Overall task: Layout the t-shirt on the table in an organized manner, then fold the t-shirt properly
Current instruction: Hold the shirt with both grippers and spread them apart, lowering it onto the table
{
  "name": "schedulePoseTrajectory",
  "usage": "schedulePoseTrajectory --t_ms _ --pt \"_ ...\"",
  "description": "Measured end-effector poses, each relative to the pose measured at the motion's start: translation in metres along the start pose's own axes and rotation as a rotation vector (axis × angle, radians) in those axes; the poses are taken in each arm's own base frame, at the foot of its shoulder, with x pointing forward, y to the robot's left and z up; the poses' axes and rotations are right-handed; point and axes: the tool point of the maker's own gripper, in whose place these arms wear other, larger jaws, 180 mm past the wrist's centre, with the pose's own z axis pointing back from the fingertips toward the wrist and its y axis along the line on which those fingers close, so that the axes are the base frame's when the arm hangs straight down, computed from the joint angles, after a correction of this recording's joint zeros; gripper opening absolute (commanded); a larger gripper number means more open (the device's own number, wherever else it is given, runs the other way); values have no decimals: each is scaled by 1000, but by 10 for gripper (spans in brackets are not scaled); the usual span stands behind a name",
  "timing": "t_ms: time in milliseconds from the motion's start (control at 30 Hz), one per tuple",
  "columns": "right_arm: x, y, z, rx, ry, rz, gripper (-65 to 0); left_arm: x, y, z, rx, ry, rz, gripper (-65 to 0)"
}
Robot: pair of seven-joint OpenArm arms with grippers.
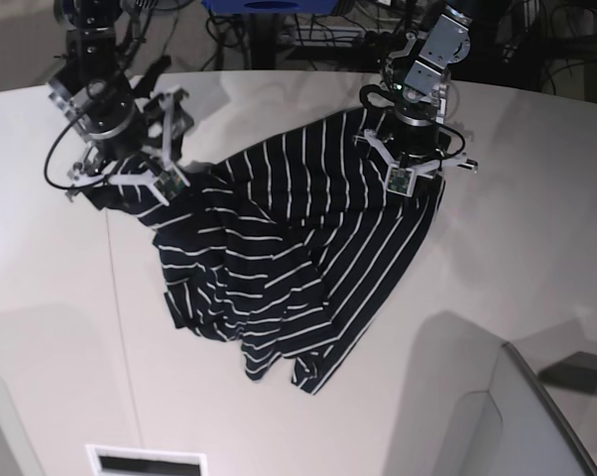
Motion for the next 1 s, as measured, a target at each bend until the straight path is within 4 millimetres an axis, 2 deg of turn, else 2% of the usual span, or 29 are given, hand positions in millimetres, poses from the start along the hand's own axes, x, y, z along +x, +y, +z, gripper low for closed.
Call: schedulePoseTrajectory --t_ms 67,233,467,600,800,1000 --pt "6 0 -5 -51 -14 46 -176 0 0 0 1 0 -1 -650" --pt "12 29 -17 -80 -8 185 -179 0 0 0 0 -1 -4 -650" --pt "25 37 -19 -163 -35 244 -180 0 1 0 2 0 -4 -650" --pt "18 56 -29 -181 -24 297 -180 0 2 0 2 -2 -4 -650" --pt "23 40 -26 -305 -49 241 -180 0 2 0 3 -2 -4 -650" --pt "17 34 -42 -341 -25 246 -182 0 2 0 4 -4 0 -650"
